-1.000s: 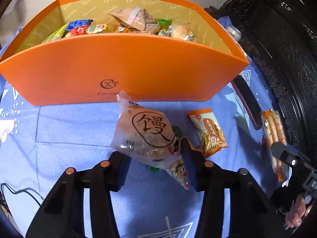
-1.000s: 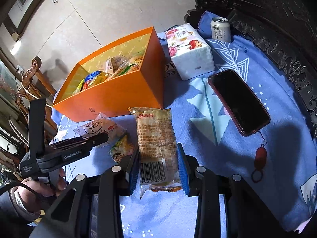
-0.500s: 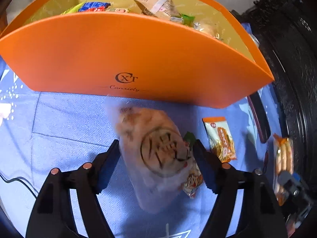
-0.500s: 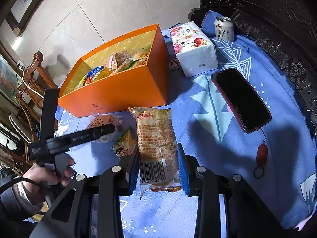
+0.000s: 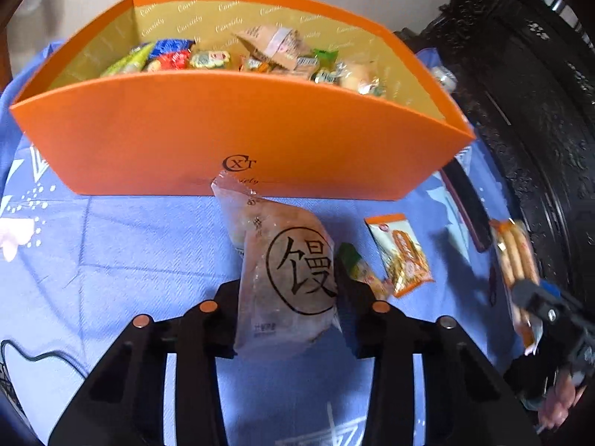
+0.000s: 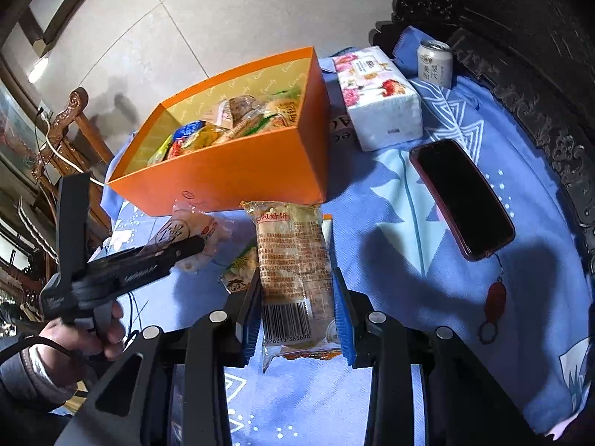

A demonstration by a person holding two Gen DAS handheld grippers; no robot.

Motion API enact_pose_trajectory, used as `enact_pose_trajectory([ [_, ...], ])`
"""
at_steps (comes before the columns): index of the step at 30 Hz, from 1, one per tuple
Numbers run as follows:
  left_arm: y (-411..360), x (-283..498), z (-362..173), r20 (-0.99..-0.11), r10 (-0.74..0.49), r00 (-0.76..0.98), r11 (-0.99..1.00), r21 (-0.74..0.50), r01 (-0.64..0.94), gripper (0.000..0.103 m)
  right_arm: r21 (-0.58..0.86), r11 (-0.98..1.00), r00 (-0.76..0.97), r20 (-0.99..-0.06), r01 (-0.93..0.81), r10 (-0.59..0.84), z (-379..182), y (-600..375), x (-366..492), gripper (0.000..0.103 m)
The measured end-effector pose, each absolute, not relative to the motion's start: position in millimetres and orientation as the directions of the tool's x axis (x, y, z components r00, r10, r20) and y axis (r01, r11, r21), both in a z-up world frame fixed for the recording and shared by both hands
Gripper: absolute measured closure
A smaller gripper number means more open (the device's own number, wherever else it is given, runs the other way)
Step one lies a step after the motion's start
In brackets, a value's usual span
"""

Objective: Organize snacks
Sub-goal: 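Carry both packs over the orange box and open both tools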

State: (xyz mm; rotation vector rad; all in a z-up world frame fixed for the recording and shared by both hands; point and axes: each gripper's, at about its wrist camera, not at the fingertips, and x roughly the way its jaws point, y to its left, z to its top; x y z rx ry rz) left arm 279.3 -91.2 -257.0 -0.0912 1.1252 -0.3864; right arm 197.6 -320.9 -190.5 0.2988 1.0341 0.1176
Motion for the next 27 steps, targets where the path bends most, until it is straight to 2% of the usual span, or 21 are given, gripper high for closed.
enact_pose_trajectory([
  [9,-61.6,248.1,-173.9,-0.755,-0.395,0.523,0.913,-0.261,0.312,0.065,0.303,0.951,0.556,-0.783,-0.053,0.281,-150.8,-292.2,212.7,0.068],
  [16,-48.3,282.0,-97.9,-0.628,-0.403,0.666,0.913,-0.228,0.338,0.065,0.262,0.952,0.652,-0.697,-0.156,0.299,-94.4,-271.4,260.1,0.068],
  [19,-46.5,311.8,-81.5,-0.622,-0.368,0.691,0.928,-0.204,0.311,0.065,0.23,0.956,0.693,-0.66,-0.183,0.291,-71.9,-266.2,292.2,0.068],
  [22,-44.9,354.0,-72.5,-0.666,-0.305,0.68,0.952,-0.191,0.24,0.063,0.208,0.959,0.719,-0.634,-0.195,0.284,-57.5,-264.2,321.9,0.067],
  [23,-45.1,366.3,-72.2,-0.688,-0.27,0.674,0.962,-0.175,0.207,0.057,0.2,0.96,0.723,-0.631,-0.197,0.28,-55.1,-263.1,329.1,0.066],
  [24,-44.2,373.9,-71.4,-0.706,-0.229,0.67,0.973,-0.153,0.17,0.036,0.187,0.963,0.725,-0.634,-0.193,0.268,-52.8,-262.2,339.4,0.056],
  [25,-44.2,381.3,-71.7,-0.725,-0.178,0.666,0.984,-0.123,0.129,0.025,0.179,0.968,0.724,-0.643,-0.176,0.25,-51.2,-262.3,347.9,0.03],
  [26,-43.2,387.5,-70.6,-0.734,-0.116,0.669,0.993,-0.086,0.077,0.015,0.179,0.97,0.726,-0.645,-0.161,0.24,-50.4,-263.3,351.4,0.024],
  [27,-40.6,388.6,-69.8,-0.729,-0.102,0.676,0.995,-0.079,0.065,0.015,0.186,0.971,0.735,-0.635,-0.151,0.236,-48.5,-264.9,351.7,0.021],
])
